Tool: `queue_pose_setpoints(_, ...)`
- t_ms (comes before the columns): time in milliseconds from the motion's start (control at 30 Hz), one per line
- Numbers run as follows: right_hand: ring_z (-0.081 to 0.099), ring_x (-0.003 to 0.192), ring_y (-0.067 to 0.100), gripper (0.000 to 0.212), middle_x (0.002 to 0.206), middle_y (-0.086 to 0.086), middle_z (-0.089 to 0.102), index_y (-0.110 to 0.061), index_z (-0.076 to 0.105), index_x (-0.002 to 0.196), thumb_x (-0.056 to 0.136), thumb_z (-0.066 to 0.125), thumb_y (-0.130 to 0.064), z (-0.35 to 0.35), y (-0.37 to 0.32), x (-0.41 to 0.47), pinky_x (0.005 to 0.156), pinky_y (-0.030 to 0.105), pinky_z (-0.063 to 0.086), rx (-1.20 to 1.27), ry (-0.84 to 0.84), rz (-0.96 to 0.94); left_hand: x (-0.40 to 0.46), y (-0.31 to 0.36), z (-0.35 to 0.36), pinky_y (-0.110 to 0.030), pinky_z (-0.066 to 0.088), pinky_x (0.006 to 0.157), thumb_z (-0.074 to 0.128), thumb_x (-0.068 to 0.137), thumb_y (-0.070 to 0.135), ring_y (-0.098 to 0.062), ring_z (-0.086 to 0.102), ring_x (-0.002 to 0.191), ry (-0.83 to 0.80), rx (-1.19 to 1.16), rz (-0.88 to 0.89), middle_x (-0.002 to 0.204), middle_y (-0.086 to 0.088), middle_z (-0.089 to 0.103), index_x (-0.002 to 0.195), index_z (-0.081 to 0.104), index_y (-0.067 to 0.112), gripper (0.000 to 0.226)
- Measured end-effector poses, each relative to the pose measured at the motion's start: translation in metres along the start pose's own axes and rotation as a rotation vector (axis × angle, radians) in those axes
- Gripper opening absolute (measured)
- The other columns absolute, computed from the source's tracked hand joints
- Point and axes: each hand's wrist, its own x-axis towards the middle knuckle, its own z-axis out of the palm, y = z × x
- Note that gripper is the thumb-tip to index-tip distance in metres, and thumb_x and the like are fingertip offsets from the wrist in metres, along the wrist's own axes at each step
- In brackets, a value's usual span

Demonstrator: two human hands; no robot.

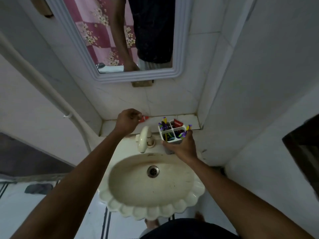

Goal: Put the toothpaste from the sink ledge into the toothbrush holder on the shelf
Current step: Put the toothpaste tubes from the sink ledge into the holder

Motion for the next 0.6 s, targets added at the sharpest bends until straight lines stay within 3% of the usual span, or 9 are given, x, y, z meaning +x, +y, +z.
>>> queue_pose_setpoints(67,0.075,0.114,0.017,0.112,0.129,-0.008,0.072,-0.025,0.048,0.140,0.052,0.108,-0.058,0.001,-0.007,0.006,0.091,0.033,0.062,0.009,0.014,-0.014,0.002,-0.023,-0.002,-0.027,0.050,0.085,0.070,0.100,0.019,-0.015,0.069,0.094,-0.010,0.027,-0.048,0.109,-0.003,0.080,0.116,0.081,0.013,0.020)
queue_pose_setpoints(167,0.075,0.115,0.017,0.117,0.129,-0.009,0.073,-0.026,0.050,0.141,0.046,0.103,-0.068,0.000,-0.012,0.014,0.097,0.042,0.066,0.024,0.030,-0.028,0.004,-0.049,0.003,-0.026,0.047,0.080,0.070,0.100,0.019,-0.020,0.071,0.092,-0.028,0.078,-0.093,0.107,-0.003,0.079,0.119,0.079,0.014,0.022)
queue_pose_setpoints(300,0.075,0.115,0.014,0.112,0.128,-0.012,0.072,-0.030,0.049,0.139,0.048,0.105,-0.063,0.008,-0.013,0.018,0.099,0.043,0.065,0.027,0.044,-0.036,0.013,-0.077,0.010,-0.034,0.056,0.088,0.069,0.101,0.017,-0.031,0.075,0.102,-0.057,0.099,-0.085,0.114,-0.012,0.080,0.122,0.077,0.007,0.024)
queue_pose_setpoints(433,0.068,0.103,-0.017,0.103,0.124,-0.026,0.067,-0.029,0.047,0.141,0.062,0.113,-0.035,0.013,-0.009,0.022,0.088,0.016,0.058,0.045,0.034,-0.032,0.027,-0.106,0.019,-0.042,0.059,0.091,0.064,0.101,0.023,-0.036,0.073,0.107,-0.107,0.181,-0.072,0.119,-0.013,0.077,0.119,0.076,0.013,0.024)
queue_pose_setpoints(500,0.066,0.098,-0.027,0.104,0.124,-0.026,0.066,-0.026,0.046,0.144,0.065,0.112,-0.027,0.016,-0.003,0.025,0.080,0.005,0.054,0.059,0.035,-0.027,0.038,-0.121,0.025,-0.047,0.056,0.094,0.062,0.103,0.034,-0.038,0.067,0.116,-0.155,0.282,-0.053,0.127,-0.014,0.071,0.127,0.069,0.014,0.033)
queue_pose_setpoints(600,0.067,0.099,-0.026,0.106,0.129,-0.017,0.070,-0.020,0.045,0.150,0.067,0.111,-0.021,0.019,0.002,0.022,0.079,0.004,0.055,0.074,0.044,-0.026,0.053,-0.126,0.029,-0.052,0.047,0.106,0.056,0.107,0.045,-0.036,0.056,0.133,-0.253,0.429,-0.092,0.148,-0.013,0.057,0.147,0.052,0.016,0.050)
